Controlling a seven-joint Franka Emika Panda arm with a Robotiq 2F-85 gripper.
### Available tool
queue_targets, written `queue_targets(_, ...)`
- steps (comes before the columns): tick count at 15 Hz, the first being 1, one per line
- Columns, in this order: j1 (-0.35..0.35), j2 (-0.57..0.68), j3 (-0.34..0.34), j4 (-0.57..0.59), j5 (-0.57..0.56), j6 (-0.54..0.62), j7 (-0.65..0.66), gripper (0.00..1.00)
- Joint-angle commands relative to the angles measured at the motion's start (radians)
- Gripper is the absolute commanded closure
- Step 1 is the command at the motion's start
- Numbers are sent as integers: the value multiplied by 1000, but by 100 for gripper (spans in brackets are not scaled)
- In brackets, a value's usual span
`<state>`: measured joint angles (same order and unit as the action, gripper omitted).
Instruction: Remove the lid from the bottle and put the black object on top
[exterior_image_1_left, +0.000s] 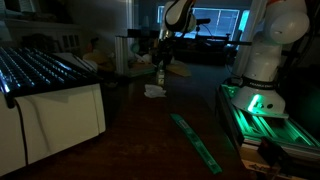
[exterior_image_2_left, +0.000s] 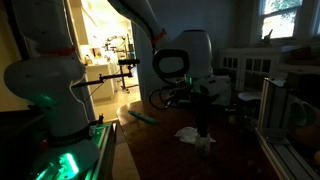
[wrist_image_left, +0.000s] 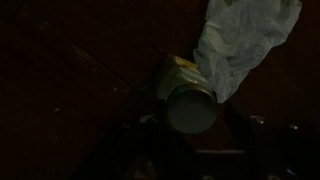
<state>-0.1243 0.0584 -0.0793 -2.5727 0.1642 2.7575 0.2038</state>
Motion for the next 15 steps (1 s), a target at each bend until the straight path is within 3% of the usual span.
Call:
queue_targets(1,9,-11,-2,-15,38,16,-35,44)
queue_targets(3,8,-21,-5,-16,30,6,-34,51)
queue_targets(5,8,-33,-8,-18,19,-1,-28,75)
queue_targets(9,5,-63,-19,-20,-31,-29,-2,77)
queue_targets(15,-12,-125,-41,5,-119,-182,36,77)
